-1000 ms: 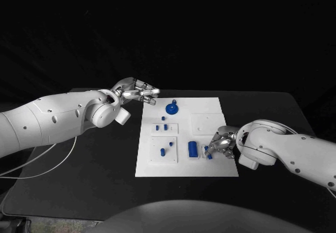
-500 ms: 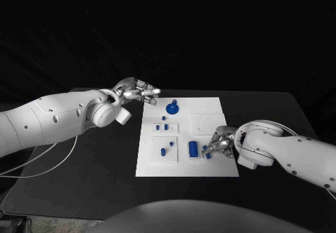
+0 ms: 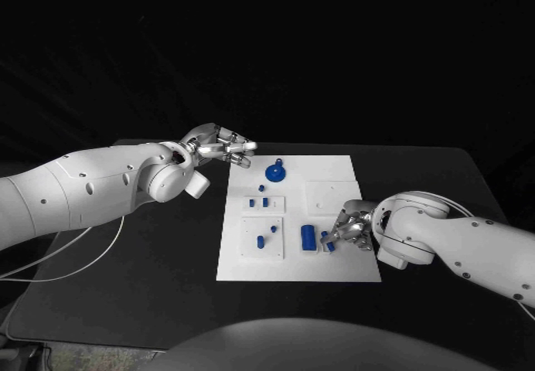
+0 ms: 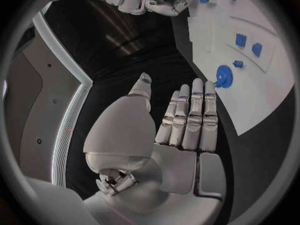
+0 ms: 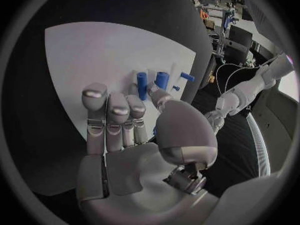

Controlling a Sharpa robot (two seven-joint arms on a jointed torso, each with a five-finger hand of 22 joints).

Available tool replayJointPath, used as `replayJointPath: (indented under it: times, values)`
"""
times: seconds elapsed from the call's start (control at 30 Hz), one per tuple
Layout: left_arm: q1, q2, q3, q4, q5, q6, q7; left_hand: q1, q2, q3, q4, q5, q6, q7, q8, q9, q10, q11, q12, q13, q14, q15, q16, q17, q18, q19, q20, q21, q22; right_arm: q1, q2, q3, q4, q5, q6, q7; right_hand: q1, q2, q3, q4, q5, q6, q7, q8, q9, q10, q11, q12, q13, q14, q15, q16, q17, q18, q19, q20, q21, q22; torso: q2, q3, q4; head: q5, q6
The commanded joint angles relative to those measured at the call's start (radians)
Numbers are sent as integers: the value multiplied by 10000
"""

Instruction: Assemble the parts on the task board

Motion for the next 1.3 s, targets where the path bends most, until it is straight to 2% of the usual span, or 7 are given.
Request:
replayJointPath:
  times: [0.03, 0.3, 0.37, 0.4, 0.63, 0.77, 1.3]
  values:
    - [5, 15, 5, 26, -9, 168, 30, -25, 63, -12, 32, -34, -73, -7, 20, 17, -80, 15, -33, 13, -72, 13, 49, -13, -131, -52, -18, 44, -10, -1, 59, 3, -76, -78, 76, 51, -94, -116, -34, 90, -51, 70, 33, -19, 5, 23, 5, -55, -1, -13, -61, -41, 6, 67, 552, -48, 12, 148, 0, -1, -5, 21, 1]
    - [5, 9, 4, 29, -11, 172, 23, -25, 63, -12, 32, -34, -73, -7, 20, 17, -80, 15, -33, 13, -72, 13, 49, -13, -131, -52, -18, 44, -10, -3, 148, -8, -175, -39, 57, 63, -405, -398, -408, 505, -61, 99, 64, -11, 21, 25, 23, -81, -6, -12, -57, -56, 16, 71, 555, -50, 35, 146, 1, 5, -8, 30, 1]
    - [5, 10, 4, 30, -11, 171, 22, -25, 63, -12, 32, -34, -73, -7, 20, 17, -80, 15, -33, 13, -72, 13, 49, -13, -131, -52, -18, 44, -10, -3, 154, -11, -178, -23, 40, 71, -448, -408, -548, 614, -62, 97, 67, -14, 24, 27, 26, -83, -4, -9, -56, -53, 23, 72, 552, -50, 15, 138, 0, 6, -9, 33, 1]
    - [5, 10, 4, 29, -11, 170, 22, -25, 63, -12, 32, -34, -73, -7, 20, 17, -80, 15, -33, 13, -72, 13, 49, -13, -131, -52, -18, 44, -10, -4, 153, -12, -177, -12, 35, 77, -293, -386, -862, 906, -60, 89, 75, -16, 39, 36, 28, -93, 5, -11, -58, -76, 35, 76, 553, -51, 18, 129, 1, 5, -11, 33, 1]
    - [5, 9, 4, 26, -12, 162, 21, -25, 63, -12, 32, -34, -73, -7, 20, 17, -80, 15, -33, 13, -72, 13, 49, -13, -131, -52, -18, 44, -10, -14, 105, -19, -108, 60, 54, 116, -329, -407, -1492, 1214, -60, 67, 76, -14, 54, 33, 34, -121, 11, 0, -52, -92, 59, 79, 551, -46, 27, 124, -3, 7, -14, 14, 1]
    - [5, 2, 3, 25, -13, 157, 20, -16, 69, -19, 28, -38, -77, -3, 19, 16, -84, 17, -33, 13, -73, 14, 51, -13, -130, -54, -17, 46, -12, -38, 24, -21, -4, 114, 68, 147, -250, -272, -1861, 1194, -60, 54, 76, -16, 66, 30, 34, -146, 14, 5, -54, -117, 72, 80, 549, -46, 15, 113, 5, 9, -8, 16, 1]
    - [5, -12, -1, -10, -15, 145, 12, -11, 75, -20, 37, -42, -74, -3, 20, 17, -85, 17, -34, 13, -74, 13, 52, -13, -129, -56, -16, 47, -13, -144, -413, -22, 327, 160, 171, 255, -232, -208, -1913, 1161, -60, 145, 53, -10, 103, 51, 19, -133, 30, 9, -64, -145, 79, 79, 551, -55, 7, 99, 4, 14, -16, 13, 1]
